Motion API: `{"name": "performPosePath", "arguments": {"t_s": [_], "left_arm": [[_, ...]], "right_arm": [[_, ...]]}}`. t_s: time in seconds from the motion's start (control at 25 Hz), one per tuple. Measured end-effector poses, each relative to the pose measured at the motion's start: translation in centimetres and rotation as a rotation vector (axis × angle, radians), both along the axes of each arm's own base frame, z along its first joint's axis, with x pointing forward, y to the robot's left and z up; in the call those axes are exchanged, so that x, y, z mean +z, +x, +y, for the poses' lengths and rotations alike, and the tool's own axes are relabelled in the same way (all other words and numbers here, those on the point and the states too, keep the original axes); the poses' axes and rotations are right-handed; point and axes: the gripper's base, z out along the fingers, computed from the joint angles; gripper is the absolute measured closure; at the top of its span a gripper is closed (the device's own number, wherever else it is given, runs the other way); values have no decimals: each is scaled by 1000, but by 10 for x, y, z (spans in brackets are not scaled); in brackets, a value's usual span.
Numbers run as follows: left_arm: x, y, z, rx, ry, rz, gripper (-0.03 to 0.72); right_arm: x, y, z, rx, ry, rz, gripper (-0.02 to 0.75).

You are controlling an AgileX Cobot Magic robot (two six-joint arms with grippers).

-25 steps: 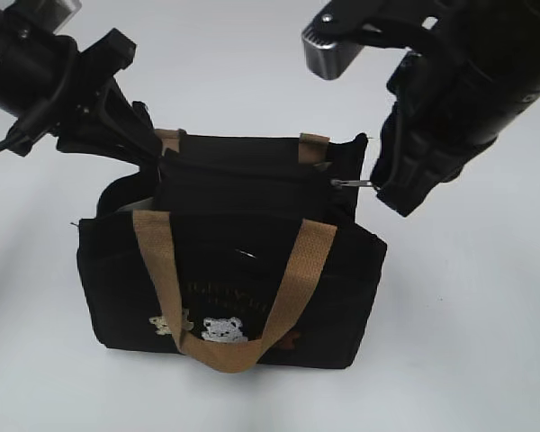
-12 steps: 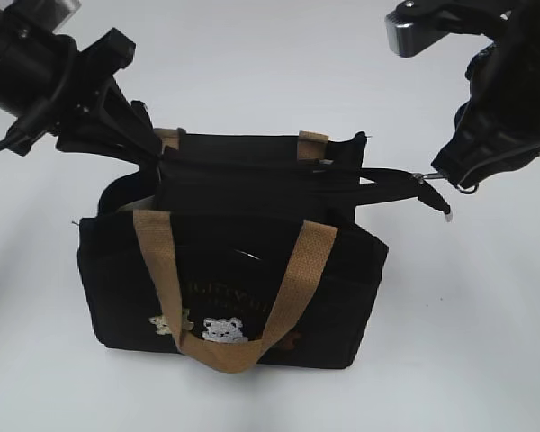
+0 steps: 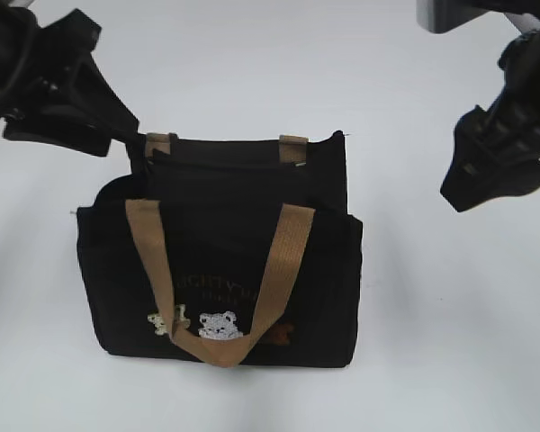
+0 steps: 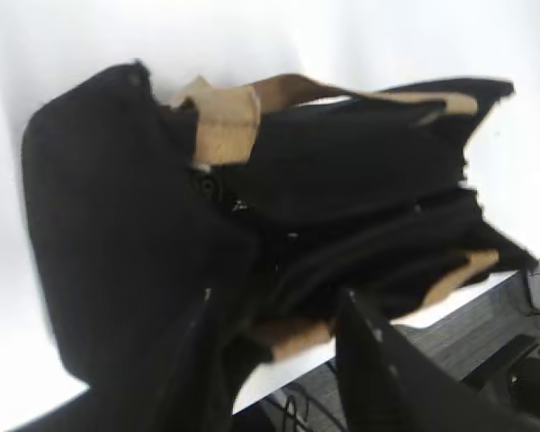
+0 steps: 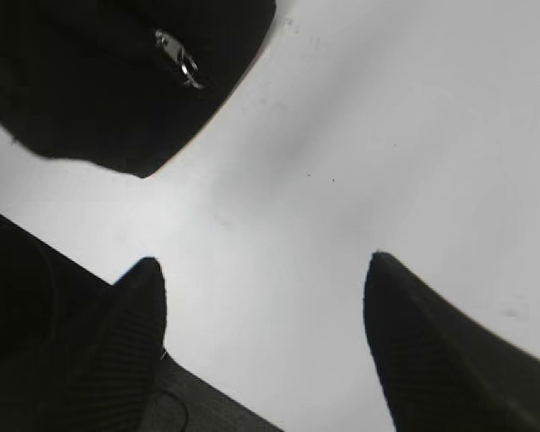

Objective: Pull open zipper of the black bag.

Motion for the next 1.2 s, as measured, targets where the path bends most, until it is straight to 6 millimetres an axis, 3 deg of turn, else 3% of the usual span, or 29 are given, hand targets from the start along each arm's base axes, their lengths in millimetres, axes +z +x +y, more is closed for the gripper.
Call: {"name": "performPosePath", "arguments": {"t_s": [0.2,0.32,0.56,0.76,1.0,1.2], "left_arm": [[33,-49,21,-41,103,-92,330],[37,-91,39,-21,166,-147,326],[22,-189,78,42,249,-346,326],[1,-244,99,89,270,-540,326],[-7,-287,114,146,236,-759,326],[-23,-289,116,159,251,-774,326]], "right_arm": [[-5,-39,-20,-31,14,2,182],[-12,-68,-35,-52,27,-3,178],[-22,-133,-69,-71,101,-114,178],[-37,-172,-90,-73,174,-237,178],[-53,-201,-104,-71,244,-359,178],[-51,-209,-109,-70,280,-421,178]]}}
